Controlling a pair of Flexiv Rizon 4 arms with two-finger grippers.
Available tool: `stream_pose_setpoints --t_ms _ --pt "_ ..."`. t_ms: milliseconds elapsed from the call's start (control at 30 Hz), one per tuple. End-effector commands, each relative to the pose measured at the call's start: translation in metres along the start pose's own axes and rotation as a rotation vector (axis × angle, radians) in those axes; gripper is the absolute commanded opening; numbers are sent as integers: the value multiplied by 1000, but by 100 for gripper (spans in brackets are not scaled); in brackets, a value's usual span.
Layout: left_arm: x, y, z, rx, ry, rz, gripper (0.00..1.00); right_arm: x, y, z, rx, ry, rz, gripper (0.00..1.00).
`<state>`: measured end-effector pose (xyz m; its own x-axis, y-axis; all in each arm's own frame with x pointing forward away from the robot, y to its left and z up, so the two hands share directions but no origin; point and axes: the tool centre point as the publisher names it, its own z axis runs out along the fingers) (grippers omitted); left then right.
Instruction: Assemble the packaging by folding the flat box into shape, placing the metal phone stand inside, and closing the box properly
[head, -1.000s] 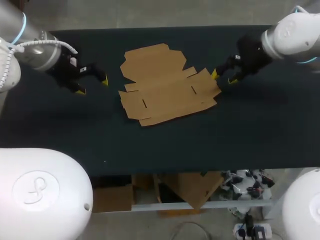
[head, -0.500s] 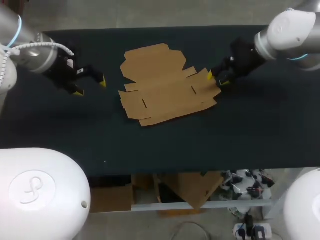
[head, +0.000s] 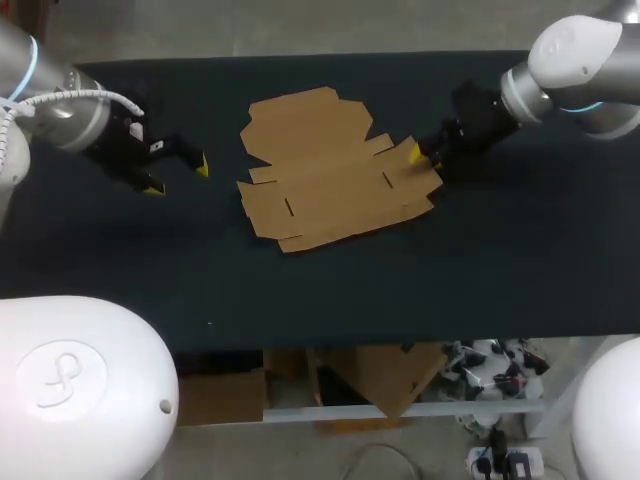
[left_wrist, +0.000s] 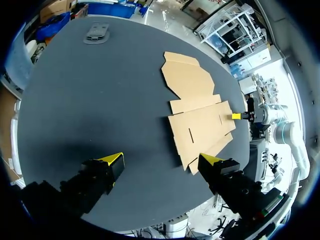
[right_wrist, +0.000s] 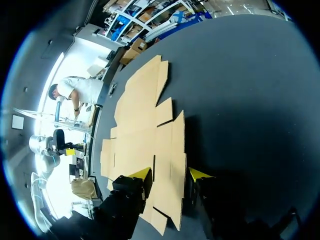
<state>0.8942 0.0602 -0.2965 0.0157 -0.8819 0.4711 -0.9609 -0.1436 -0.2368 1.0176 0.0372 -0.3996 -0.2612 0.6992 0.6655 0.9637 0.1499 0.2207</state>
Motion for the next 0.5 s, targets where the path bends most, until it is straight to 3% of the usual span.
stream_pose_setpoints --t_ms 33,233,500 --pt "-1 -1 1 -4 -1 -1 100 -2 3 2 6 36 2 0" --pt "-2 0 2 -8 3 -1 100 6 -3 2 -4 49 -7 0" --pt "-2 4 1 -10 14 4 100 18 -22 -10 -83 63 -9 0"
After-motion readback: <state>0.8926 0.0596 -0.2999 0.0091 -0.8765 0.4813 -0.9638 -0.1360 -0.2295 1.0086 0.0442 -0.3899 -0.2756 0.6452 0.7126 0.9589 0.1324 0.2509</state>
